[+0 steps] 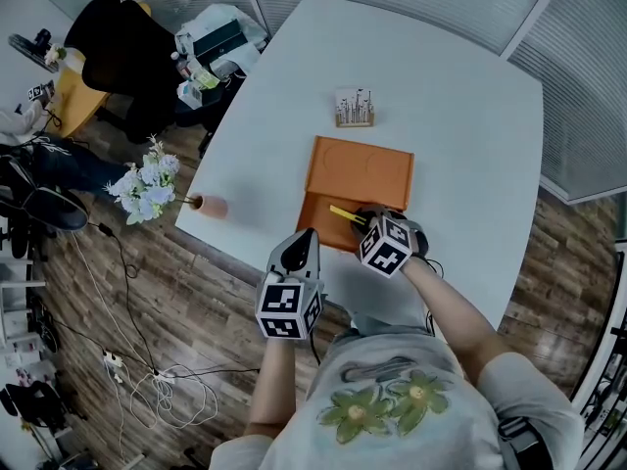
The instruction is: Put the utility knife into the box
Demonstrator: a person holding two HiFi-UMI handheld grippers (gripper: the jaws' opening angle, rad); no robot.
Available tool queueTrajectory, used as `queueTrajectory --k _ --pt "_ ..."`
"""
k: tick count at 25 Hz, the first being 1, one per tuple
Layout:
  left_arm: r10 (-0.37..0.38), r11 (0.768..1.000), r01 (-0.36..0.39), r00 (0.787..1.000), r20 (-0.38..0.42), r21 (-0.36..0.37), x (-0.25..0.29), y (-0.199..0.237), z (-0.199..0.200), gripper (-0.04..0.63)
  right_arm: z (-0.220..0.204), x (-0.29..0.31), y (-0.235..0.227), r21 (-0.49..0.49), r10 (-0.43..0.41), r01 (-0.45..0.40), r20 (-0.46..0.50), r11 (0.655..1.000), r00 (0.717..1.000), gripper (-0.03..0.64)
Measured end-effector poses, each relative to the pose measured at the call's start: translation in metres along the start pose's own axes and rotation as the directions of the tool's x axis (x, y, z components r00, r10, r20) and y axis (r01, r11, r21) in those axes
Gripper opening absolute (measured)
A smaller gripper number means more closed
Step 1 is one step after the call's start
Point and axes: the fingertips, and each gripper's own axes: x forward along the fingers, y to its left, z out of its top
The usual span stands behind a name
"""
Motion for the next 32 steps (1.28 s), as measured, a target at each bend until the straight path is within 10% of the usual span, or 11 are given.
queueTrajectory --k 32 --pt "0.005 1.0 -0.005 1.0 -0.011 -0.011 -0.004 0.004 -0.007 0.0 -0.017 0.029 0.01 -0.011 0.047 -0.049 -0.12 0.999 0.992 0.078"
